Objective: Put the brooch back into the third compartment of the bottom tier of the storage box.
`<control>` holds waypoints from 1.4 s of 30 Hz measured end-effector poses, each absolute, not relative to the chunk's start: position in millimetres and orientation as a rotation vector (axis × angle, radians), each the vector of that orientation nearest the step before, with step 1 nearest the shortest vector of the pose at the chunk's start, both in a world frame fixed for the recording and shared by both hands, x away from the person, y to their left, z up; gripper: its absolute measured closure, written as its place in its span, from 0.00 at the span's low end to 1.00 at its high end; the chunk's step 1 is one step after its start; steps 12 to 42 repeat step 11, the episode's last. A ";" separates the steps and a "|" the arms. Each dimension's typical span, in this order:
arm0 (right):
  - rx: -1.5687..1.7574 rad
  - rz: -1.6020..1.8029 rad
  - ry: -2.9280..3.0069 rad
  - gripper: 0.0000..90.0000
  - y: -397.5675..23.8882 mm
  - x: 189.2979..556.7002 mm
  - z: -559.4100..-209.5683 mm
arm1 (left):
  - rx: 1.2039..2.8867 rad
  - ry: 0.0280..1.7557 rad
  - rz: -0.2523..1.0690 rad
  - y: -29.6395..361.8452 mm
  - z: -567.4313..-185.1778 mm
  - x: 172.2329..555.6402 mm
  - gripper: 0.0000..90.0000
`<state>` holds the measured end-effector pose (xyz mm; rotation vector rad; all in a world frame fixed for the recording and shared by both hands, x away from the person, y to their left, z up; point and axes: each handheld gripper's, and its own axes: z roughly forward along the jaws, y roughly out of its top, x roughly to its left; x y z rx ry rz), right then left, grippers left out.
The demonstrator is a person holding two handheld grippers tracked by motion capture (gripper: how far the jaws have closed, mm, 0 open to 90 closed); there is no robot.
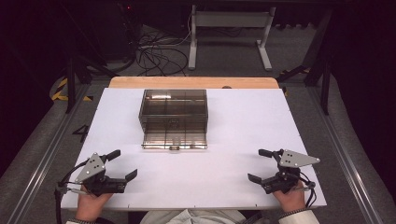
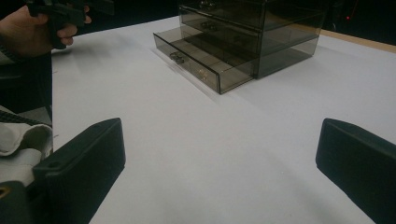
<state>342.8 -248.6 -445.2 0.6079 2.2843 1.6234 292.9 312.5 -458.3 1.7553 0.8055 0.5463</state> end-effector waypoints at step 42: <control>0.609 1.616 2.290 0.02 -248.2 343.5 -445.6 | 1.725 0.828 0.582 316.2 -459.1 295.9 0.05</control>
